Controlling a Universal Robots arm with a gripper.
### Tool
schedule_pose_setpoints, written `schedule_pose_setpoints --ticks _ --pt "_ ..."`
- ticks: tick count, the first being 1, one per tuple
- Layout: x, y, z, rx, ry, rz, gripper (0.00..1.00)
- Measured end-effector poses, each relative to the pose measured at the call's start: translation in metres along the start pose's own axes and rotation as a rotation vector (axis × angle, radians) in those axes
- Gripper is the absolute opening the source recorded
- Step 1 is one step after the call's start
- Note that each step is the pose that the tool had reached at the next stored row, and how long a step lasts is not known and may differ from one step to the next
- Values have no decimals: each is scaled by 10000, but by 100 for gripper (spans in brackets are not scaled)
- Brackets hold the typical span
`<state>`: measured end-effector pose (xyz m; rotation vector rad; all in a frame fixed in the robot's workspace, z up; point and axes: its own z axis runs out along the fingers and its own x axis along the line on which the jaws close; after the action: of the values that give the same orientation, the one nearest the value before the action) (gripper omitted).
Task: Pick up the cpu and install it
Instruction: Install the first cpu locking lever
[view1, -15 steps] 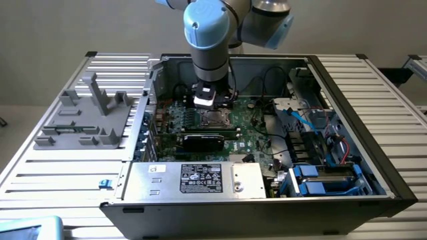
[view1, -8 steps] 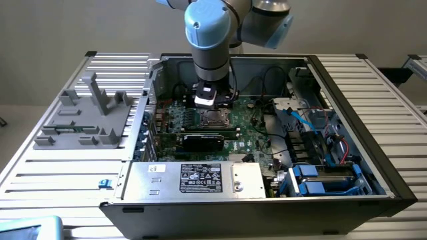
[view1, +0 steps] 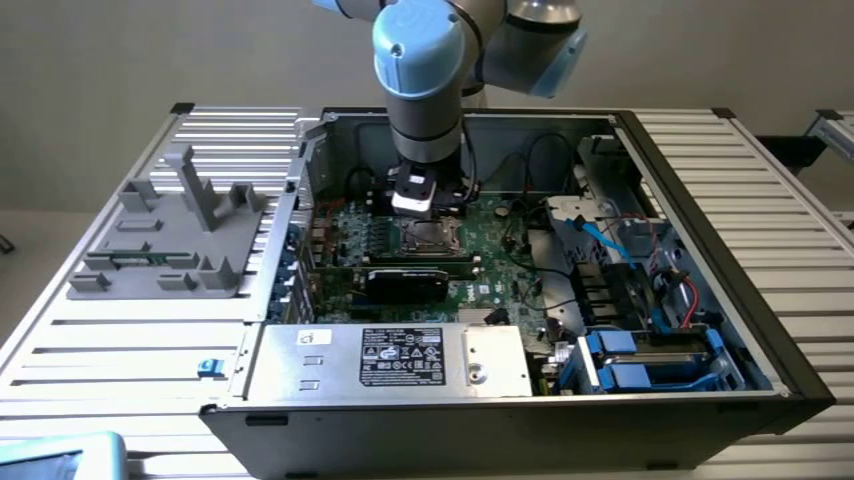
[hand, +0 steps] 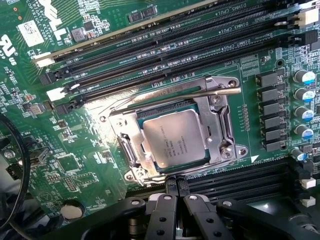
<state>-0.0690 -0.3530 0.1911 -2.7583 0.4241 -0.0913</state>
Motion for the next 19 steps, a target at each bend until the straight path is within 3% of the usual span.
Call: schedule_pose_setpoints --ticks 19 --pt "24 -6 6 3 22 30 12"
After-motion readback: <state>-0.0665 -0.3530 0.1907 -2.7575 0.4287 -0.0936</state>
